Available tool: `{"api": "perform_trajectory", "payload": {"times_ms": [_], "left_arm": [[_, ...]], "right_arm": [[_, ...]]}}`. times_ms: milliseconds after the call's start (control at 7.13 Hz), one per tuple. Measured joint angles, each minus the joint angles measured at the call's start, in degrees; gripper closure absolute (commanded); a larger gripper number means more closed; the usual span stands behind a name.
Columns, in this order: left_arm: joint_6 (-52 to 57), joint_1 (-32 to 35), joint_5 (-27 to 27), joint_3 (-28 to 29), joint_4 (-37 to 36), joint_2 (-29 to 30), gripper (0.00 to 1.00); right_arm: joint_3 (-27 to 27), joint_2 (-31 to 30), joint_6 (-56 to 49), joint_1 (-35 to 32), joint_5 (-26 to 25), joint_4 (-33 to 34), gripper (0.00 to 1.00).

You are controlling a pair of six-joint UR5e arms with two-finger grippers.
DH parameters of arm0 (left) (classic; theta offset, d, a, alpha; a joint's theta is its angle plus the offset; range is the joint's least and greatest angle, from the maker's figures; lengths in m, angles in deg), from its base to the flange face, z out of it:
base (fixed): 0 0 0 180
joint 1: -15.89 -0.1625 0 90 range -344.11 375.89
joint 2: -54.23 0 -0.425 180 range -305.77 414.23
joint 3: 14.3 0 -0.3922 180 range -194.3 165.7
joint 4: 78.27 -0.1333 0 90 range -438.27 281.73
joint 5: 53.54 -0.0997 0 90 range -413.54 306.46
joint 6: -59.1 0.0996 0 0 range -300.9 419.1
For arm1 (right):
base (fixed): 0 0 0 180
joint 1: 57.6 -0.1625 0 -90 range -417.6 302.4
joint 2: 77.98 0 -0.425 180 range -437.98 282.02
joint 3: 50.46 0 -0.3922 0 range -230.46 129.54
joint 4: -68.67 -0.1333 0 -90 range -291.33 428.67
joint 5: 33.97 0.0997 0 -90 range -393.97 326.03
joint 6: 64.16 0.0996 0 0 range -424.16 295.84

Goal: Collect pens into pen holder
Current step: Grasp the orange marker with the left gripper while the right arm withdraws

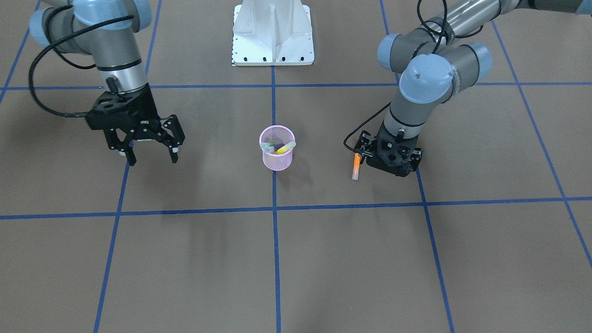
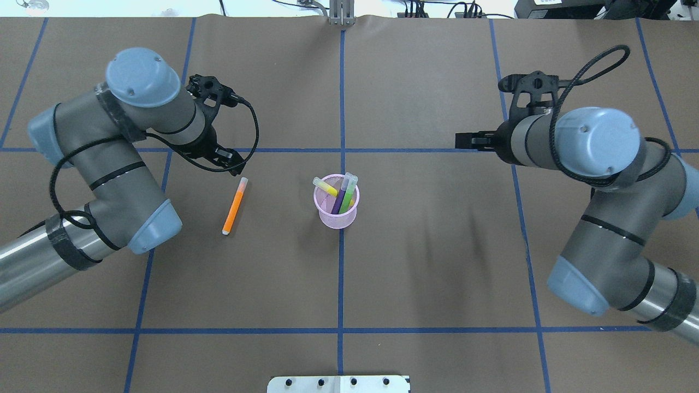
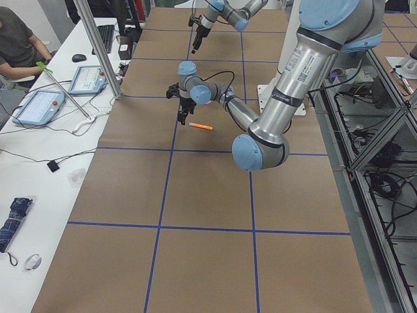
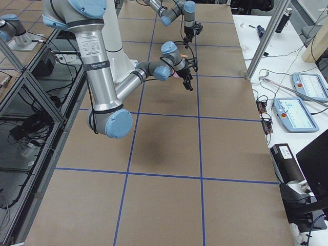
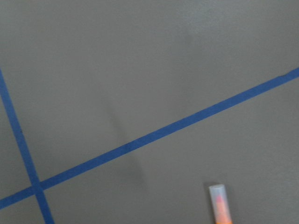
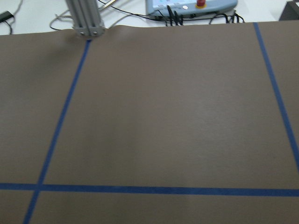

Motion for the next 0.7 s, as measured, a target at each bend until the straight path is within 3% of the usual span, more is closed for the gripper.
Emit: {"api": "perform_trajectory", "payload": {"times_ms": [281,701], "left_arm": [[0.03,-1.49,3.58,3.43,-0.98,1.77,0.01],[-1.02,-1.80,8.47,4.76,-2.20,2.09,0.01]], "right_arm": [[0.68,-4.98,-8.21,-7.36,10.34,0.06,0.00],[2.83,-8.12,-16.43,-15.64,21.04,0.16,0.00]]}}
